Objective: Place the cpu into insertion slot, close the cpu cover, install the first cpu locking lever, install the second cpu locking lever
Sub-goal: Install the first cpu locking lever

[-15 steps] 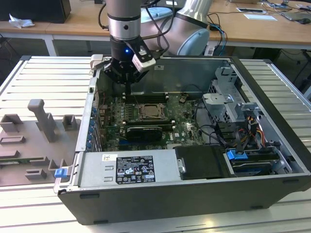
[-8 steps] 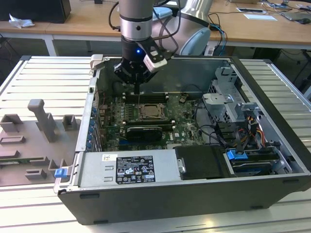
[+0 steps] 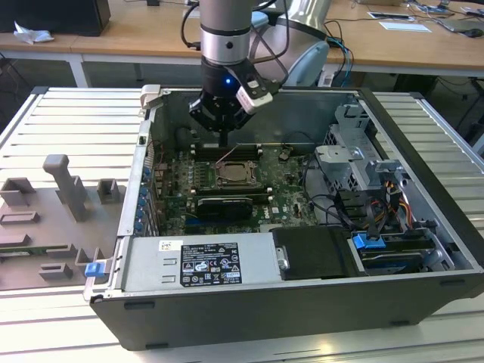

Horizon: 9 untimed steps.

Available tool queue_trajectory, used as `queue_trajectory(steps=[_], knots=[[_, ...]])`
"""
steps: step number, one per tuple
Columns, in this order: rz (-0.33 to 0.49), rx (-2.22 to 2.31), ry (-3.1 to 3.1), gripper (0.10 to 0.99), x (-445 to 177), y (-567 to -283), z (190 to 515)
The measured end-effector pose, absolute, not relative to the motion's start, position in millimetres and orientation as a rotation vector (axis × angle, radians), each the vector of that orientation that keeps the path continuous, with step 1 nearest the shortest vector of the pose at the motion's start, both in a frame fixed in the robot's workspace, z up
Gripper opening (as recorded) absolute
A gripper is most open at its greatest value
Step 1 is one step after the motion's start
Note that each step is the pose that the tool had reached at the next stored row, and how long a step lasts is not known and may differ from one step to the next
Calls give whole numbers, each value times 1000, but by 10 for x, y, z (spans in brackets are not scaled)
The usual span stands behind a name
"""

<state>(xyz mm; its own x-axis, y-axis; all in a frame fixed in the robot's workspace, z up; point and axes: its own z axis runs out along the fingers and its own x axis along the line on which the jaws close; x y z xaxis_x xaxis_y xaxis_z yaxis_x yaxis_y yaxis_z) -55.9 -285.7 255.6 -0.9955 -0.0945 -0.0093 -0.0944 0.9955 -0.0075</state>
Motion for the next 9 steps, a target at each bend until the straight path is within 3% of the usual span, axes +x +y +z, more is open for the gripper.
queue_trajectory(steps=[9], knots=[[72,-147,3125,106,-512,-2859,2492]])
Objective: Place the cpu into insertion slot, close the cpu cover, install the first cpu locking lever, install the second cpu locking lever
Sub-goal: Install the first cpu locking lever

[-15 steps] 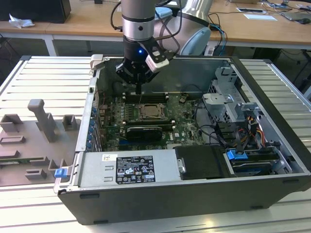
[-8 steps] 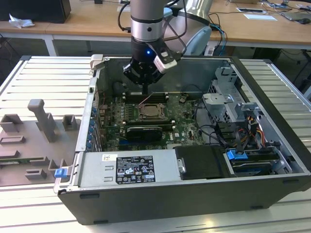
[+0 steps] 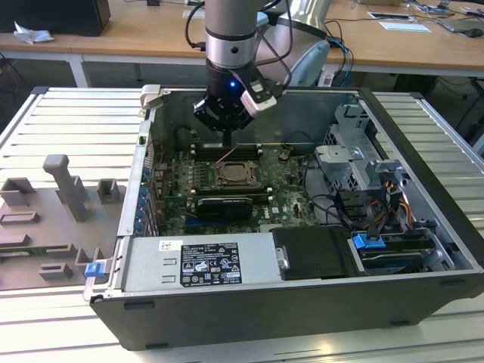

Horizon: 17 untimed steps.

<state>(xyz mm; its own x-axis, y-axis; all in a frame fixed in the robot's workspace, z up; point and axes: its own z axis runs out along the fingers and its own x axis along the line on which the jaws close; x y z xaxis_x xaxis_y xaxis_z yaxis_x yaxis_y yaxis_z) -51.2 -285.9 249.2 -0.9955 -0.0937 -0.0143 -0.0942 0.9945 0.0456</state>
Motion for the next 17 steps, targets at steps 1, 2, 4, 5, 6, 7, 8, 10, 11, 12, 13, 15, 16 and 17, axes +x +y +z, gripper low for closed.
queue_trajectory(steps=[1,2,4,5,6,7,8,10,11,12,13,15,16,17], knots=[[73,-147,3125,106,-493,-2858,2468],[72,-147,3125,106,-486,-2858,2461],[72,-147,3125,106,-476,-2858,2450],[72,-147,3125,106,-465,-2858,2444],[72,-147,3125,106,-450,-2858,2436],[72,-147,3125,106,-438,-2858,2431],[73,-147,3125,106,-427,-2858,2424],[72,-147,3125,106,-400,-2858,2405],[72,-147,3125,106,-390,-2858,2397],[72,-147,3125,106,-376,-2858,2383],[72,-147,3125,106,-364,-2858,2372],[72,-147,3125,106,-331,-2856,2349],[72,-147,3125,106,-310,-2853,2333],[72,-147,3125,106,-298,-2851,2323]])
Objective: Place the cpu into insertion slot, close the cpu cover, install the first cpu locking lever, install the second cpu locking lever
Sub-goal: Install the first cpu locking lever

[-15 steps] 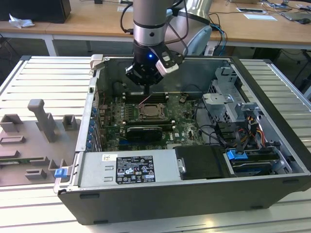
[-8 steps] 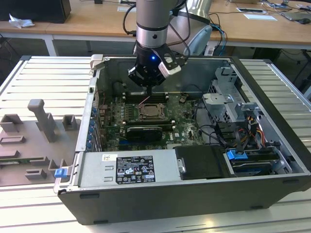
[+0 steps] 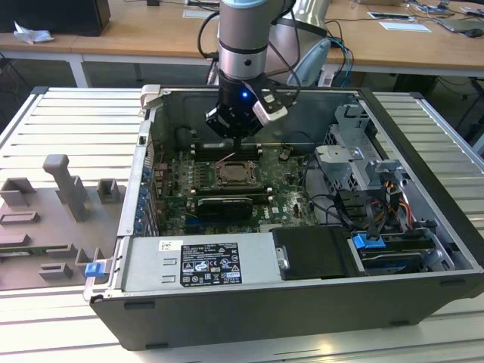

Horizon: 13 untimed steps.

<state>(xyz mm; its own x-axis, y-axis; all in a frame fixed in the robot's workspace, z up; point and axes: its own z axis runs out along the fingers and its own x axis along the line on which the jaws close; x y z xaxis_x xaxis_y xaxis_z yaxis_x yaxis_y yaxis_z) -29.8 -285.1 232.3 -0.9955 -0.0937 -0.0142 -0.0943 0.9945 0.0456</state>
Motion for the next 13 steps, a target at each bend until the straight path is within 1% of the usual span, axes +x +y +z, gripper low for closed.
queue_trajectory(steps=[13], knots=[[74,-148,3124,106,-280,-2784,2223]])
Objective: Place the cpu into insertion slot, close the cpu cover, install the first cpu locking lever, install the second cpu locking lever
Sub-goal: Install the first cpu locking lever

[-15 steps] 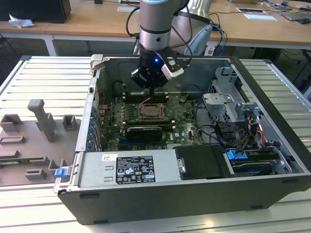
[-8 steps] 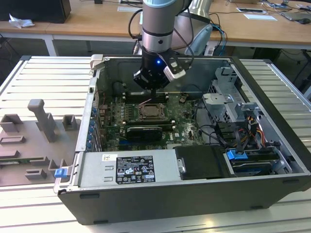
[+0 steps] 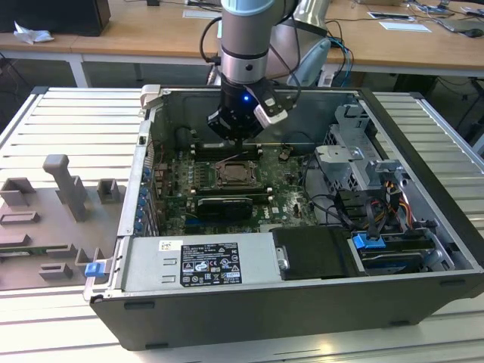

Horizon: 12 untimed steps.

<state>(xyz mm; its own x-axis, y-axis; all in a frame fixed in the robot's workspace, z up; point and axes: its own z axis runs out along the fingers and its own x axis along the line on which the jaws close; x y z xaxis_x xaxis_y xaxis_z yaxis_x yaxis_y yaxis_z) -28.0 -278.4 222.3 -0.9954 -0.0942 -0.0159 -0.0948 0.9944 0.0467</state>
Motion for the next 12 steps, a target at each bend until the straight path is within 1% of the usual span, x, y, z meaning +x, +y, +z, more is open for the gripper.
queue_trajectory(steps=[12], knots=[[81,-148,3123,106,-187,-2785,2115]])
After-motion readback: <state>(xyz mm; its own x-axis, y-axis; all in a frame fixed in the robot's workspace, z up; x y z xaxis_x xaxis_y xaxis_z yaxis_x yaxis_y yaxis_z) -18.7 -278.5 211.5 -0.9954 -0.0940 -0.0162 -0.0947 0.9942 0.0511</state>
